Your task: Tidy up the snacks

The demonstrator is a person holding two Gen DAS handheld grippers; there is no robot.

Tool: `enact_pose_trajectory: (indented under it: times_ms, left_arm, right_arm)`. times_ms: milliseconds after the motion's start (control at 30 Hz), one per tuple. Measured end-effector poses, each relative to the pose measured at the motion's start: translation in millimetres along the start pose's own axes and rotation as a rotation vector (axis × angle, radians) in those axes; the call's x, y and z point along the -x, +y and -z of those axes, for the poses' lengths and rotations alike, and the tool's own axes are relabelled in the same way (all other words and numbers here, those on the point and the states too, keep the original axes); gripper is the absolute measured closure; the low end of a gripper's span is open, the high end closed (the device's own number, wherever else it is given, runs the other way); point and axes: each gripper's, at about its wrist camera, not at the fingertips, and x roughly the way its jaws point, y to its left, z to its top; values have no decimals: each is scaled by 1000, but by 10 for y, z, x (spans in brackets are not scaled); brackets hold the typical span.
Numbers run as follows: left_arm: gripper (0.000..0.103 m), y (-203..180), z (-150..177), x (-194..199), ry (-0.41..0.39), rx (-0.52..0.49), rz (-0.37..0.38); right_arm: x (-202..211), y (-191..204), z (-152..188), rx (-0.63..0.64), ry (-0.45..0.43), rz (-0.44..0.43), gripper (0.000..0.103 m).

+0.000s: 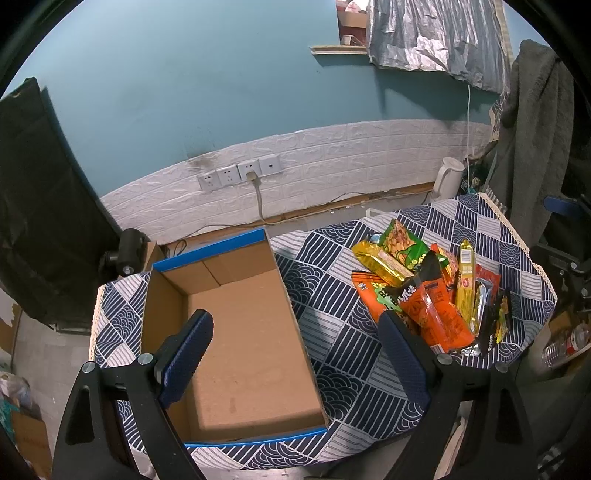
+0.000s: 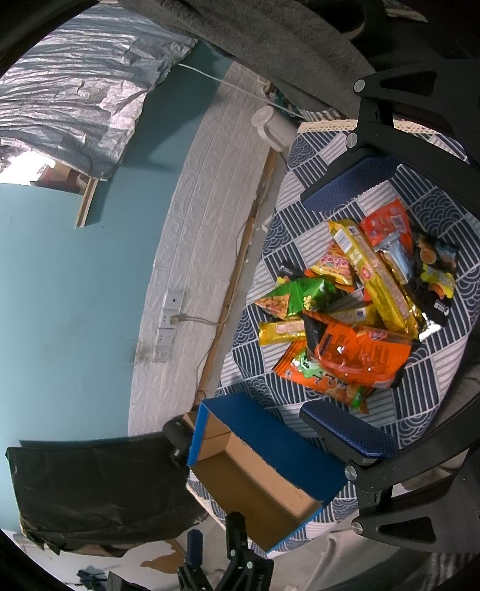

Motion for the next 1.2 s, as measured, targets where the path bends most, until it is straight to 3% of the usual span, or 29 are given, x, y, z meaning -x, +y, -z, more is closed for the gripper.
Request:
enact_pose_trajectory:
  times_ms: [1200]
  left_arm:
    - [11, -199, -34, -102, 15, -24, 20]
  right_arm:
    - [-29, -126, 101, -23, 27, 15, 3]
